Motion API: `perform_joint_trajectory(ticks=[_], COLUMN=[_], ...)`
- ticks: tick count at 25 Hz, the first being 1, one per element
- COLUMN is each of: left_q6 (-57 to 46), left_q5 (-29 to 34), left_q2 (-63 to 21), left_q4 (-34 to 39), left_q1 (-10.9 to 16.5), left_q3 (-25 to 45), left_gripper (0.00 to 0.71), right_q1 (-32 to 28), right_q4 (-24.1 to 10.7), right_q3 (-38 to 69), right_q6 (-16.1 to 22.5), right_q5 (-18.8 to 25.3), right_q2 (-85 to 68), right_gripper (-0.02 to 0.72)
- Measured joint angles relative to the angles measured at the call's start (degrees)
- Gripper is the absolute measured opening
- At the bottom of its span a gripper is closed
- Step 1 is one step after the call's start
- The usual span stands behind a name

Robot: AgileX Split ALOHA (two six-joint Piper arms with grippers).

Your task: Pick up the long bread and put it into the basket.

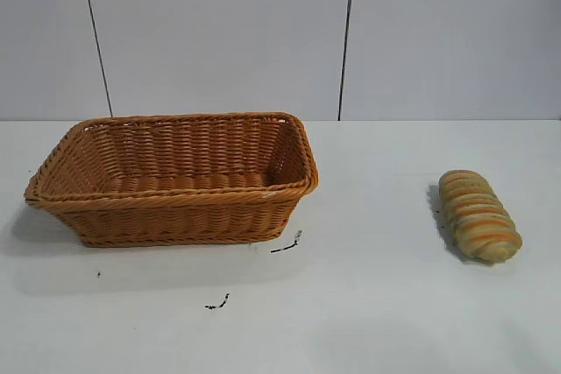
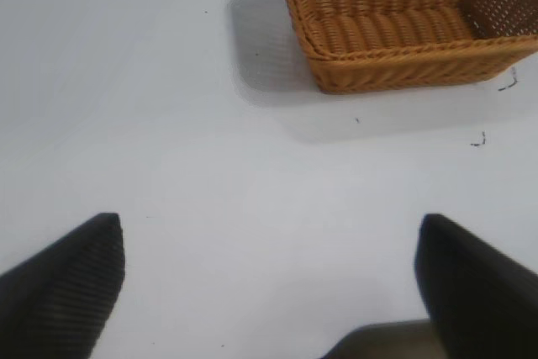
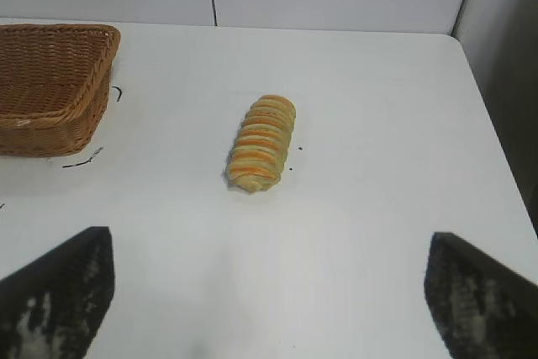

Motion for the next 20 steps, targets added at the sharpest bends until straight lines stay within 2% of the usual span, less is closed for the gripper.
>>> perform_joint_trajectory(ticks=[13, 20], left_q6=[0.0, 0.0], left_q5=[0.0, 0.0], left_q2=[0.0, 0.0], left_q4=[0.0, 0.0], left_q1=[0.0, 0.0], left_q3=[0.0, 0.0], left_gripper=[0.692, 0.692], right_q1=[0.0, 0.0], right_q4=[0.0, -0.6], right_q3=[-0.2, -6.8], right_q6=[0.0, 0.0], right_q5=[0.0, 0.0], right_q2=[1.3, 21.9], right_gripper=[0.690, 0.690])
